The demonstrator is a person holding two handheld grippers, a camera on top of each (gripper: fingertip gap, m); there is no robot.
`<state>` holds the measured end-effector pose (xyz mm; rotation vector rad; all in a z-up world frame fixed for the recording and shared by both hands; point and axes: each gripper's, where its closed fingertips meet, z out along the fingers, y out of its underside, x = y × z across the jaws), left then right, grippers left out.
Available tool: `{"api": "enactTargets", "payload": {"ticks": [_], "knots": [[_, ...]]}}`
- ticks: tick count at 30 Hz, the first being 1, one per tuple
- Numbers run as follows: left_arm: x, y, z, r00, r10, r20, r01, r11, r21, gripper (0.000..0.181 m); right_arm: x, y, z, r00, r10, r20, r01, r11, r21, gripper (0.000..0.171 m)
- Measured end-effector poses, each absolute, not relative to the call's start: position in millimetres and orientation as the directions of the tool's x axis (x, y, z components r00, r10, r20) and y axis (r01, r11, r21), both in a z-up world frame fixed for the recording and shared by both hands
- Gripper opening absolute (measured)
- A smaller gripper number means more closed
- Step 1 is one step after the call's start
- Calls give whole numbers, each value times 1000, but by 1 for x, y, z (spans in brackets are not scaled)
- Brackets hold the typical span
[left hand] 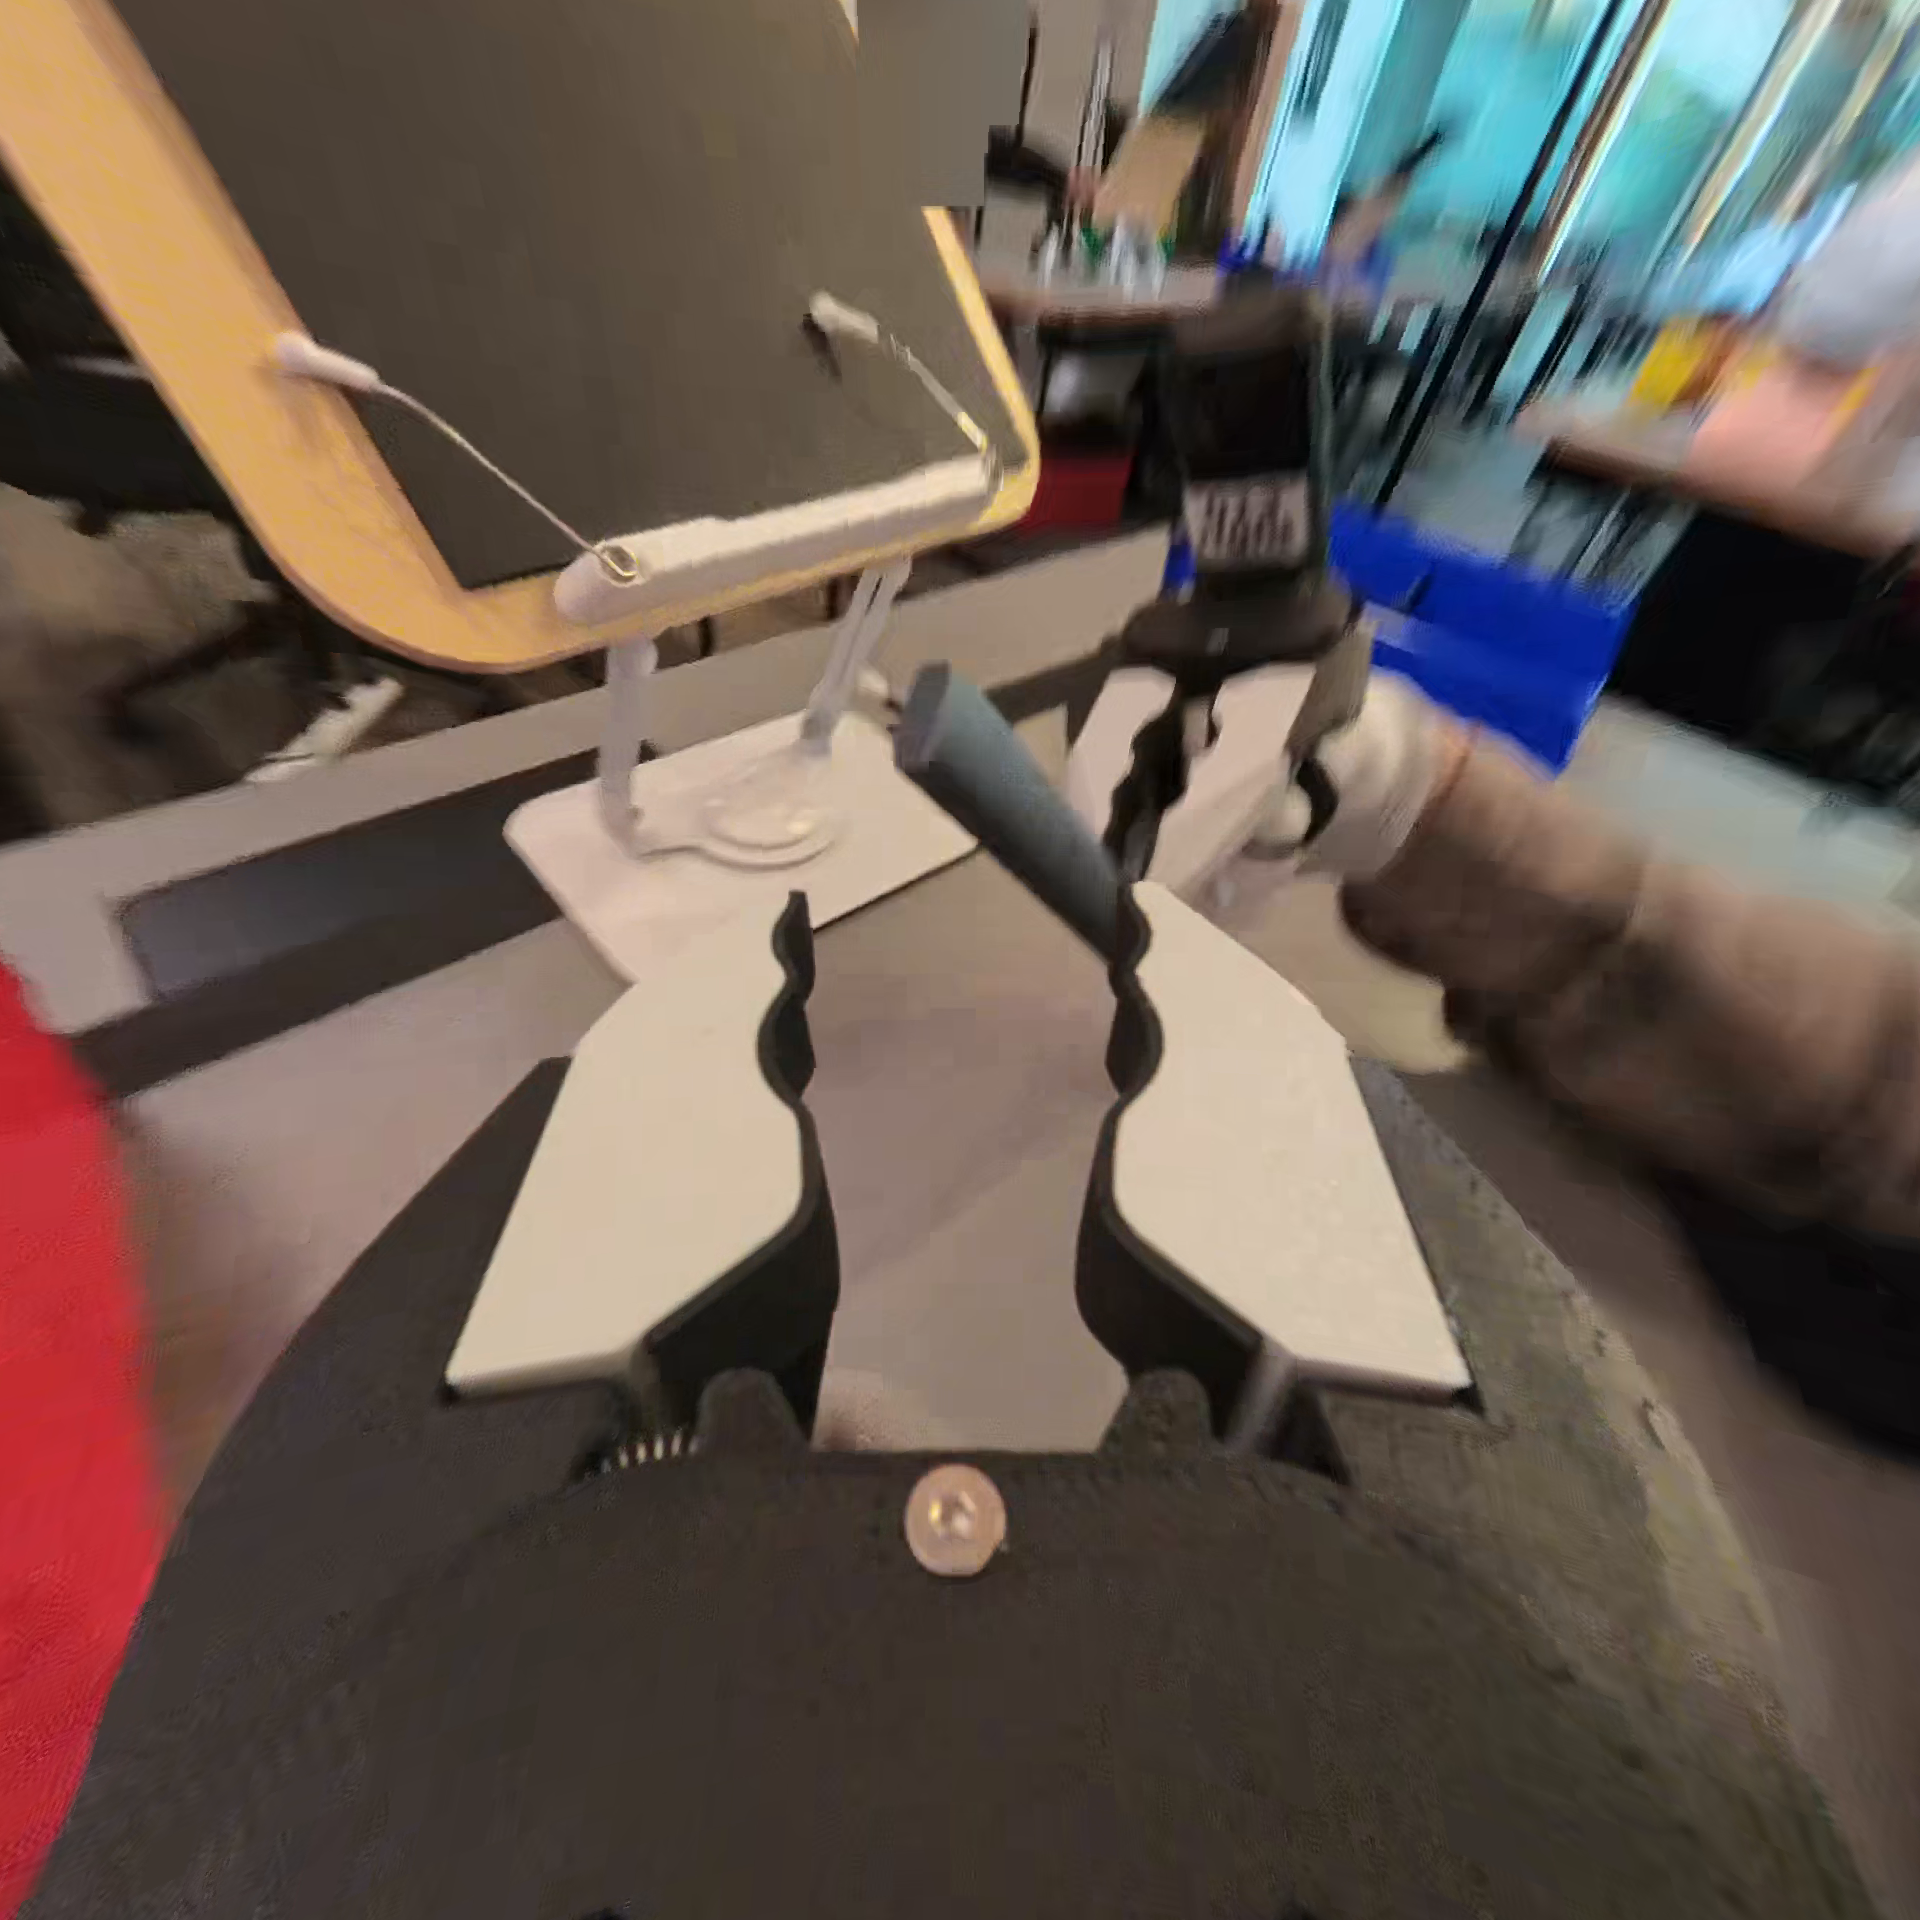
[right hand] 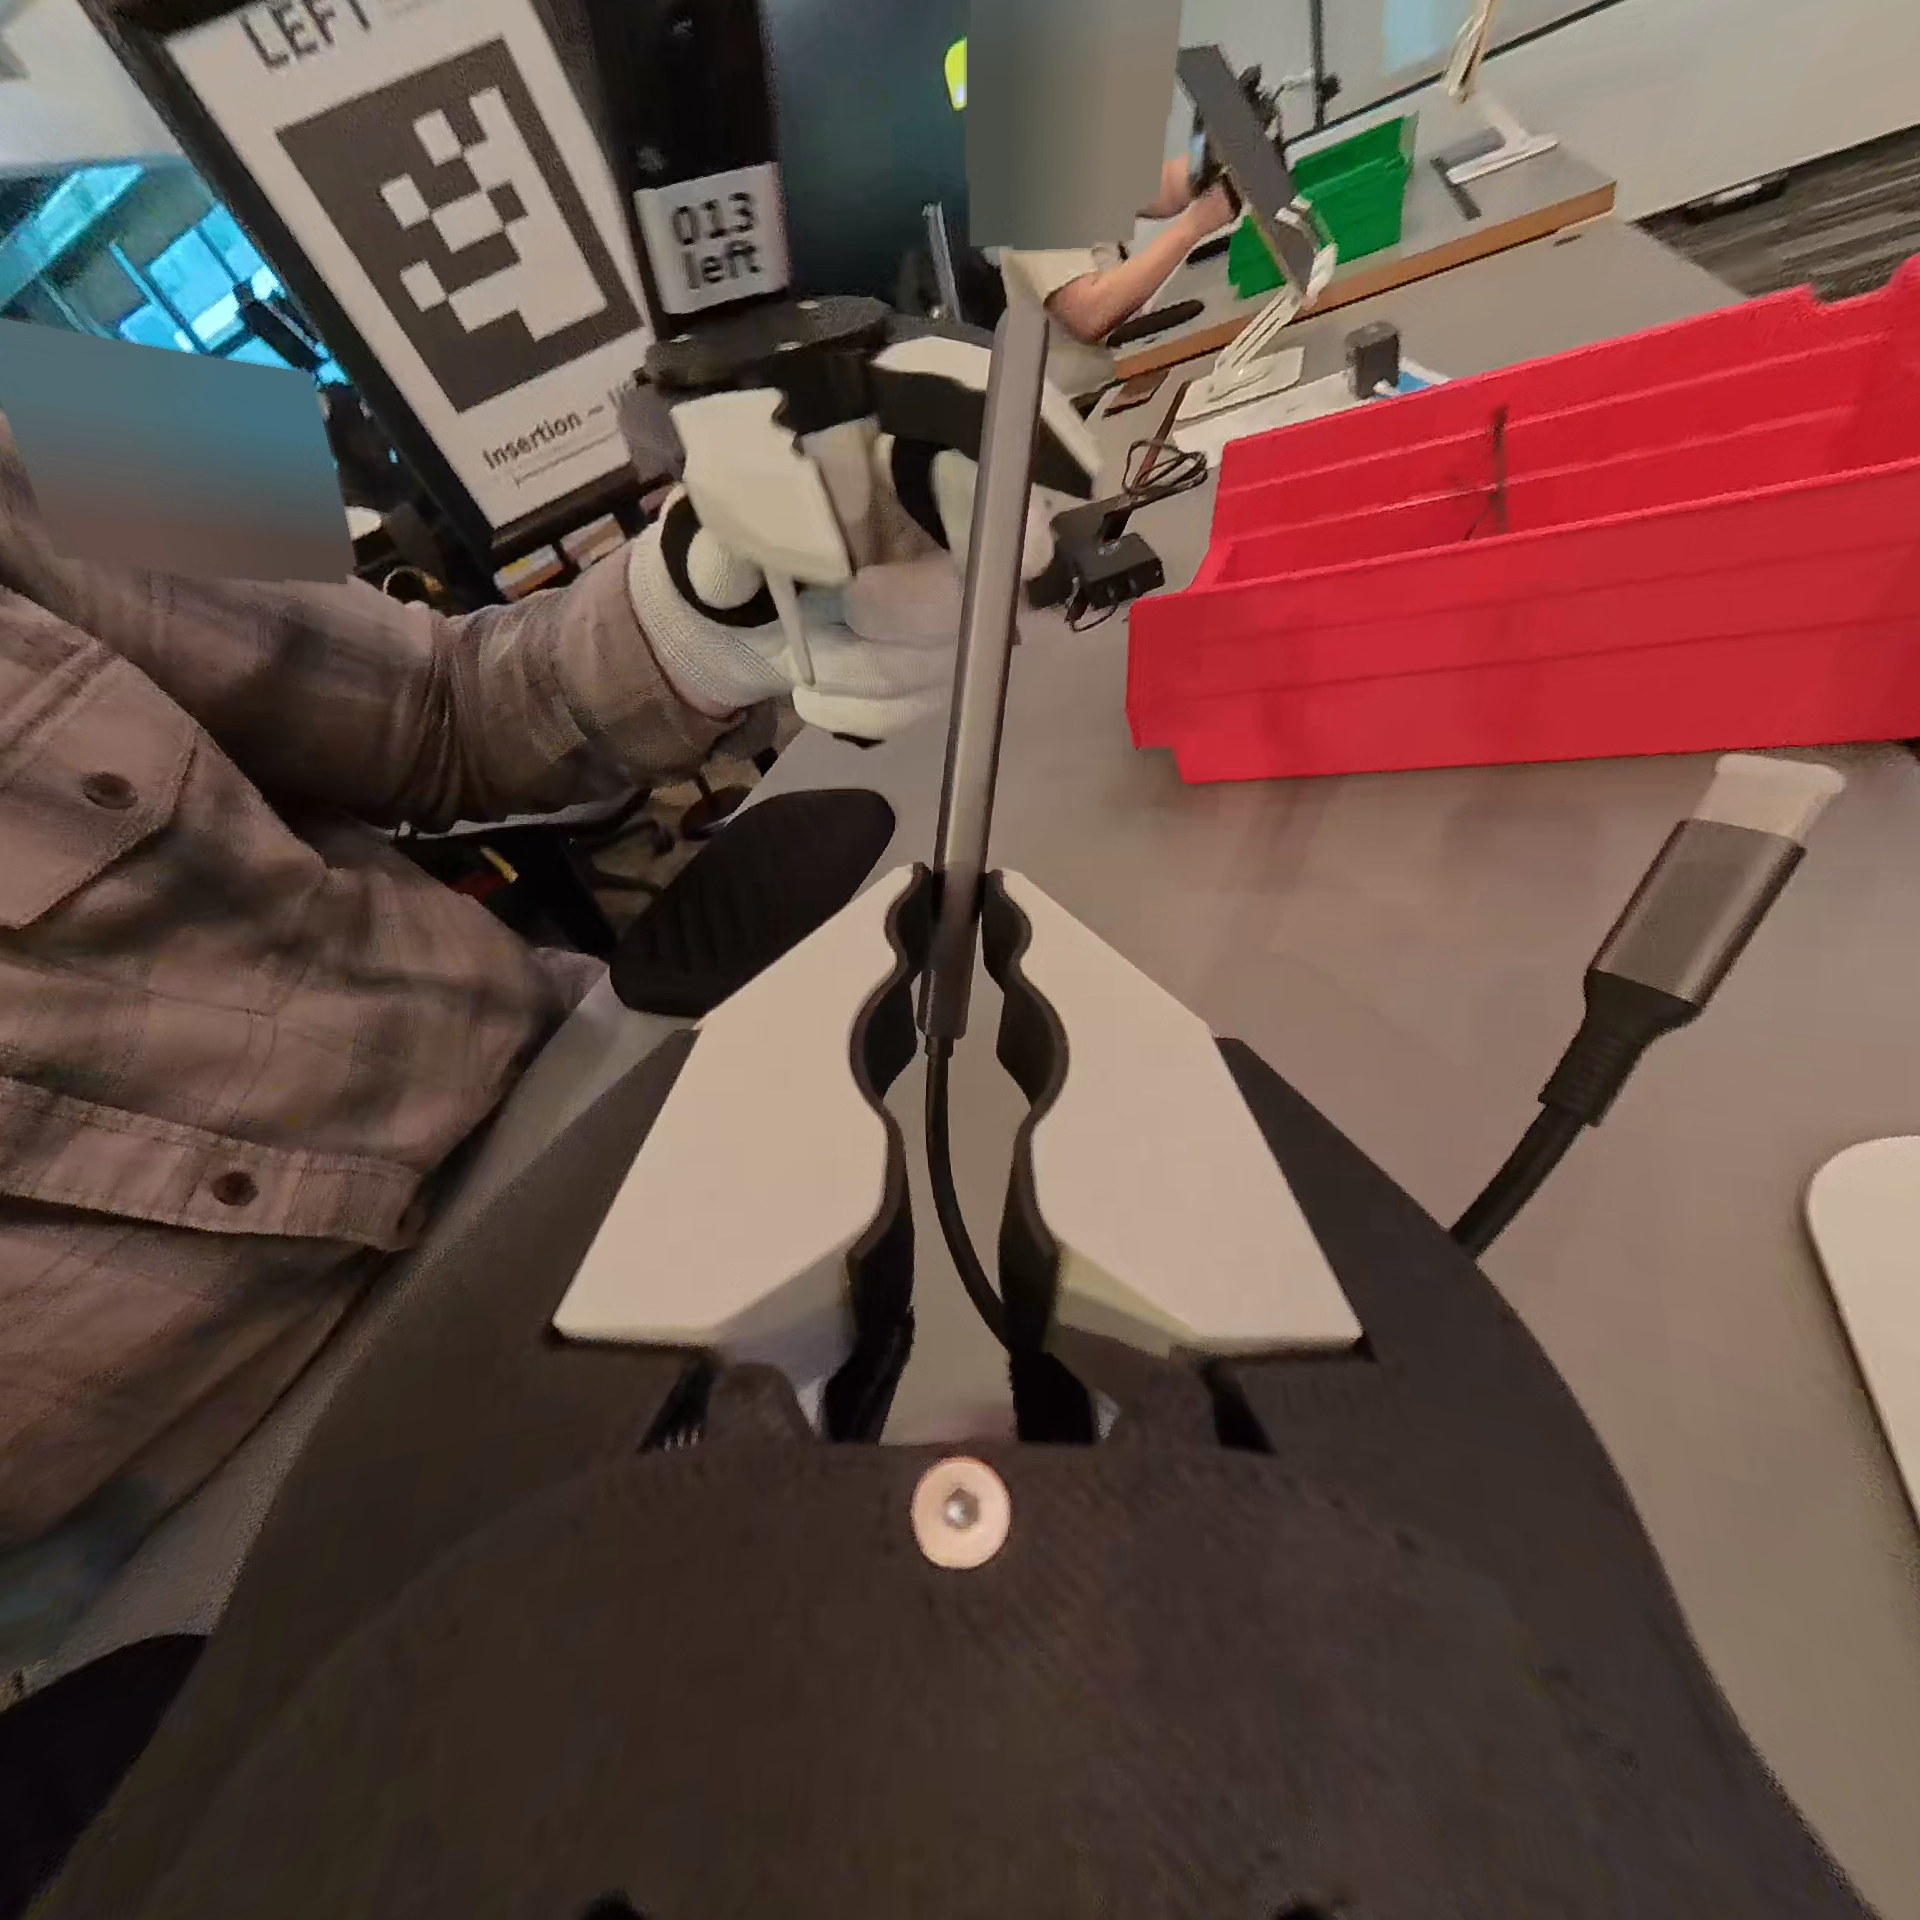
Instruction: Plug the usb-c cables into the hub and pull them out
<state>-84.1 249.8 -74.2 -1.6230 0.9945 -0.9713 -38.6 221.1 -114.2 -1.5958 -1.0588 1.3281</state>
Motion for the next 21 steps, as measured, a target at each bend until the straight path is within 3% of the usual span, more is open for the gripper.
{"api": "enactTargets", "payload": {"ticks": [3,6,10,12,17,21], "knots": [[-74,248,-77,281,-909,307,-25,-327,-945,47,-47,216,-124,79,941,-329,153,-337,-929,7],[-67,244,-79,228,-910,347,9,-354,-935,16,-53,214,-130,58,937,-345,161,-350,-923,7],[-64,246,-87,205,-896,394,10,-401,-916,10,-52,220,-141,114,924,-365,206,-381,-901,9],[-60,246,-97,196,-876,441,-35,-455,-890,10,-44,221,-147,169,929,-328,272,-364,-891,33],[-42,238,-134,148,-791,594,-165,-612,-774,10,-23,213,-160,226,942,-248,431,-325,-842,47],[-28,239,-169,162,-751,640,-257,-659,-707,10,-26,211,-182,230,939,-257,509,-341,-790,45]]}}
